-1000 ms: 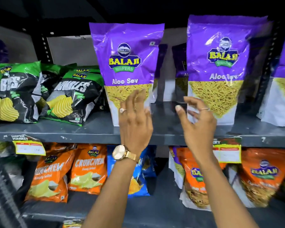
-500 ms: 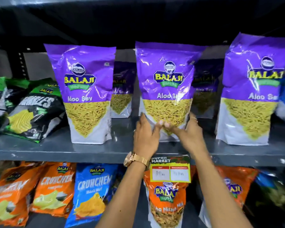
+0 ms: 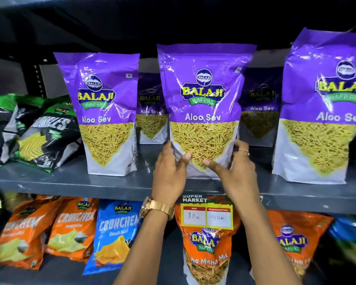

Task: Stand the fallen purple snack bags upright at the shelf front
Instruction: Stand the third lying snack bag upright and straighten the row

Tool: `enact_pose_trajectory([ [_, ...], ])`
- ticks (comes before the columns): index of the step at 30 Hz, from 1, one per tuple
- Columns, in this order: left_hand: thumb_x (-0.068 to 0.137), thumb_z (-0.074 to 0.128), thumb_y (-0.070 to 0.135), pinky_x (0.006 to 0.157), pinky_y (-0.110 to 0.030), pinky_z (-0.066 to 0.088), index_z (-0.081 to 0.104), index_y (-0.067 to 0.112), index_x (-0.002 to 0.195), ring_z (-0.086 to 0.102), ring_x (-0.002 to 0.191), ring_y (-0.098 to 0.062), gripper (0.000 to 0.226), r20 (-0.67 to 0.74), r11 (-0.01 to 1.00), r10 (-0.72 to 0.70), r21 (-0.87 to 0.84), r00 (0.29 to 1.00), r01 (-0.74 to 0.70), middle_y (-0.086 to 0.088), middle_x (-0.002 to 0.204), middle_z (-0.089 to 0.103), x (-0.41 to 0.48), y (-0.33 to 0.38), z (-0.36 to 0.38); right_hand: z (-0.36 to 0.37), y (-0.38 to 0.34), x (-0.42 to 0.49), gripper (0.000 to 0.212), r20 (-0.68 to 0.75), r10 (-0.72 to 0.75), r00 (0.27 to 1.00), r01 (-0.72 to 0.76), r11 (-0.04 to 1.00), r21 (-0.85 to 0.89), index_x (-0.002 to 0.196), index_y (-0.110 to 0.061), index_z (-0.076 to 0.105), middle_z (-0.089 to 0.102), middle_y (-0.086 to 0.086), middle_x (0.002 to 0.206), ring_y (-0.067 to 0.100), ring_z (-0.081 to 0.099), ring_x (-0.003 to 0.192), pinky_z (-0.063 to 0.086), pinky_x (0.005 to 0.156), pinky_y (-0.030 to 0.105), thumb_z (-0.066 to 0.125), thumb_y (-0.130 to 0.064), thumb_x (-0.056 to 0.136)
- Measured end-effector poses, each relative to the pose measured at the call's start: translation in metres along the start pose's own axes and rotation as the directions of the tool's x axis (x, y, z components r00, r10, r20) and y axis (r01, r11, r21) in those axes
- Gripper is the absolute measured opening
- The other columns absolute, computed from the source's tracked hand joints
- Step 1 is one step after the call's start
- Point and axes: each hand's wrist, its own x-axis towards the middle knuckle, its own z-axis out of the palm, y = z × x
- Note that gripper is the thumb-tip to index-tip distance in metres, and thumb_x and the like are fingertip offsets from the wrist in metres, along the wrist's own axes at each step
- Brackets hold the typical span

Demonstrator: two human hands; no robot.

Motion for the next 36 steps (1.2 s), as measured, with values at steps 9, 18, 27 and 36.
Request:
enact_pose_trajectory([
  [9,0.086,0.058,0.014,0.109,-0.041,0.036,0.047,0.007,0.139,0.046,0.128,-0.029,0.055,-0.385,0.93,0.353,0.243,0.853,-0.275,-0.013,0.141,0.048,-0.026,0.062,0.043,-0.044,0.018,-0.005,0.048,-0.237,-0.16,0.958,0.198,0.969,0.149,0.129,-0.013,0.053,0.063,0.004,0.126,0.018,0.059,0.118,0.047,0.102,0.04,0.066,-0.032,0.086],
  [18,0.093,0.052,0.041,0.11,-0.038,0.037,0.039,0.005,0.142,0.045,0.134,-0.031,0.062,0.234,0.977,0.213,-0.06,0.949,-0.204,-0.017,0.143,0.05,-0.027,0.12,0.146,-0.166,0.077,0.026,0.064,-0.594,-0.175,0.785,0.079,0.98,-0.184,0.129,-0.004,0.052,0.058,0.021,0.129,0.038,0.052,0.12,0.035,0.106,0.044,0.066,-0.046,0.082],
  [27,0.092,0.052,0.043,0.11,-0.041,0.034,0.014,0.006,0.152,0.037,0.139,-0.035,0.08,0.201,0.991,0.116,0.039,0.973,-0.126,-0.017,0.153,0.036,-0.021,0.13,0.16,-0.168,0.103,0.058,0.051,-0.081,0.002,0.997,0.012,0.985,0.17,0.129,-0.023,0.055,0.07,0.004,0.119,0.017,0.066,0.11,0.049,0.095,0.034,0.06,-0.048,0.085],
  [36,0.086,0.058,0.051,0.093,-0.042,0.045,0.028,0.011,0.146,0.052,0.124,-0.035,0.078,0.091,0.974,0.177,0.13,0.98,-0.188,-0.012,0.138,0.053,-0.028,0.122,0.154,-0.173,0.105,0.044,0.071,-0.104,-0.022,0.994,0.043,0.976,0.211,0.131,-0.027,0.05,0.063,-0.01,0.109,0.009,0.062,0.103,0.045,0.084,0.024,0.06,-0.064,0.07],
])
